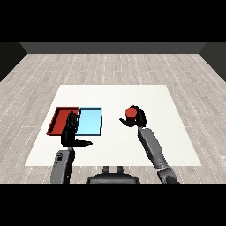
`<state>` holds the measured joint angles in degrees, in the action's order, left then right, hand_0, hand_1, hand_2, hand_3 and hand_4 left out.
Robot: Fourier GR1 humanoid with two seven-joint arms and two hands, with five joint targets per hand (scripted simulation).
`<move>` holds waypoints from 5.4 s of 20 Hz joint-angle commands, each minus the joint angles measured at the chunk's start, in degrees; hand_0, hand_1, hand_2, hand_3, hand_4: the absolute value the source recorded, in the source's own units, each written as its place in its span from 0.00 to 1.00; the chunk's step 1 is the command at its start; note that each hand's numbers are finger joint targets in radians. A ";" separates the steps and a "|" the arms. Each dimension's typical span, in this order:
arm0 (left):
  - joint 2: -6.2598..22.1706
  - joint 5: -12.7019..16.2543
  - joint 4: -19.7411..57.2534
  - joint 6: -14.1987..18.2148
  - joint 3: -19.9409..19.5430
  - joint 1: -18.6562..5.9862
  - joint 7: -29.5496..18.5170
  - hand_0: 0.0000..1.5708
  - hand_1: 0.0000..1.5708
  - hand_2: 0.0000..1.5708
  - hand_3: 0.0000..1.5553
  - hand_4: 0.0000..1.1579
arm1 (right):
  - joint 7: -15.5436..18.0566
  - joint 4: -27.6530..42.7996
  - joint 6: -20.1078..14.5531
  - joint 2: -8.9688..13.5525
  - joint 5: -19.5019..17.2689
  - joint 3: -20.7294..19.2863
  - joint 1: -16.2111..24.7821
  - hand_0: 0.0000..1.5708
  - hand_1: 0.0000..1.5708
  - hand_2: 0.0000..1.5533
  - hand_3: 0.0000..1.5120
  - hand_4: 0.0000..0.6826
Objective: Pick the red can and put it in the red box
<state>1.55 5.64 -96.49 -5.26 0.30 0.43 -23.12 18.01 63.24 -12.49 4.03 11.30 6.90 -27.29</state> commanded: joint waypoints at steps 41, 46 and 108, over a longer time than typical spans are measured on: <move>-1.55 0.69 12.45 19.54 27.33 -9.21 9.68 0.00 0.00 0.00 0.00 0.00 | -0.73 26.85 -8.80 -4.03 -5.29 15.72 10.01 0.93 0.93 0.92 0.92 0.97; -1.55 5.53 21.70 18.67 23.61 -18.60 8.33 0.00 0.00 0.00 0.00 0.00 | 3.26 21.26 -15.82 -4.03 -0.17 21.65 4.43 0.93 0.93 0.93 0.92 0.98; 1.51 12.18 17.85 40.31 30.39 -16.30 -0.25 1.00 1.00 1.00 0.95 0.98 | -10.17 24.86 -13.51 -4.02 -1.93 18.22 2.10 0.00 0.00 0.00 0.00 0.00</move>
<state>0.91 19.71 -72.21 36.13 31.03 -19.69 -25.92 9.52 88.27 -27.87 0.06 9.26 28.13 -23.41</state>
